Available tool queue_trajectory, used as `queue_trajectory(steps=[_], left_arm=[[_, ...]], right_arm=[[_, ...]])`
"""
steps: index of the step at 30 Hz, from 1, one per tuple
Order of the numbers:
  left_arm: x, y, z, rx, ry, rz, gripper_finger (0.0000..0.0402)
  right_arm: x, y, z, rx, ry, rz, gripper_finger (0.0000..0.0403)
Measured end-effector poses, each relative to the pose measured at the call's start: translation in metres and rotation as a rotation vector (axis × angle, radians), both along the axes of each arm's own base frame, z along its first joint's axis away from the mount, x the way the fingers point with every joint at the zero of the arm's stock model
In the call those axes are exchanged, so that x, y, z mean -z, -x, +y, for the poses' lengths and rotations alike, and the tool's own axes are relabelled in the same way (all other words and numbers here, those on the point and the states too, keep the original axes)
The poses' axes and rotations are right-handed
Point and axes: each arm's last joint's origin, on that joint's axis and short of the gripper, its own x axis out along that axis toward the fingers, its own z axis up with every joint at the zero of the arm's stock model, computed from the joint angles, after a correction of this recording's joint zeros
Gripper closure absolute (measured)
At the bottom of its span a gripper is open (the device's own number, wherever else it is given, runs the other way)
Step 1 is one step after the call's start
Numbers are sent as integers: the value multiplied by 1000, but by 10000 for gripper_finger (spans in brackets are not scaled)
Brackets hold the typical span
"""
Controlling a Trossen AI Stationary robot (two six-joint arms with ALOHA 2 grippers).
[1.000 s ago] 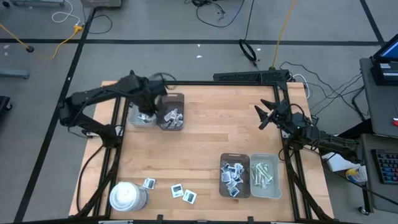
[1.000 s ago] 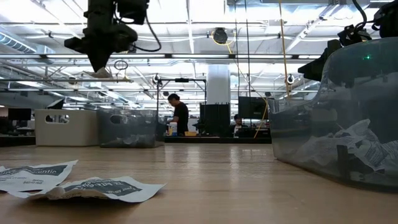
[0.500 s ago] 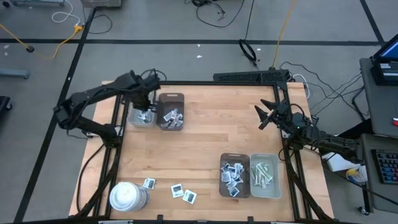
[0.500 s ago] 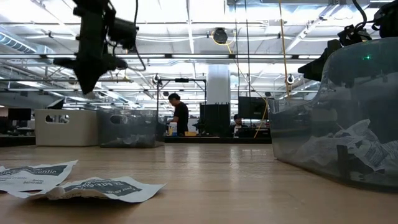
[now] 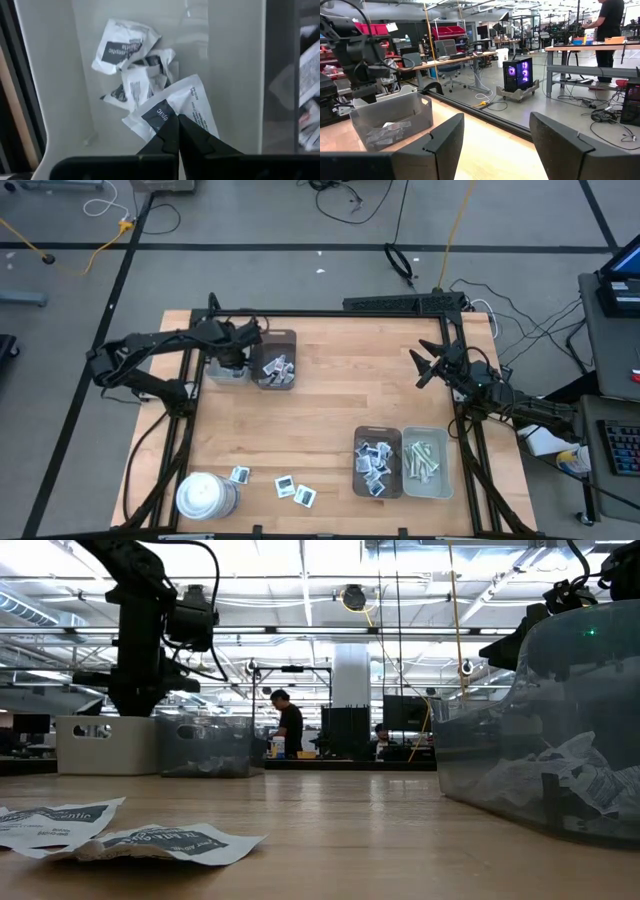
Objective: Pick & Place First Aid Supplies
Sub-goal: Put the white towelette pack into the top gray bin
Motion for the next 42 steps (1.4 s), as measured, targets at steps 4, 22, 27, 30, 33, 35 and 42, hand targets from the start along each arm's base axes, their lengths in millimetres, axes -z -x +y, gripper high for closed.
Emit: queue_trajectory(steps=[4, 22, 27, 30, 33, 35, 42], left_arm=[[0, 0, 1, -28, -14, -3, 370], [-26, -5, 0, -7, 80, -82, 198], [-46, -4, 0, 34, 112, -55, 214], [-55, -4, 0, 58, 160, -80, 224], [-62, -5, 0, 83, 200, -106, 233], [-65, -5, -1, 97, 214, -105, 237], [-66, -3, -4, 119, 260, -100, 244]], right_arm=[[0, 0, 0, 0, 0, 0, 183], [0, 0, 0, 0, 0, 0, 181], [0, 0, 0, 0, 0, 0, 183], [0, 0, 0, 0, 0, 0, 182], [0, 0, 0, 0, 0, 0, 181], [0, 0, 0, 0, 0, 0, 182], [0, 0, 0, 0, 0, 0, 181]])
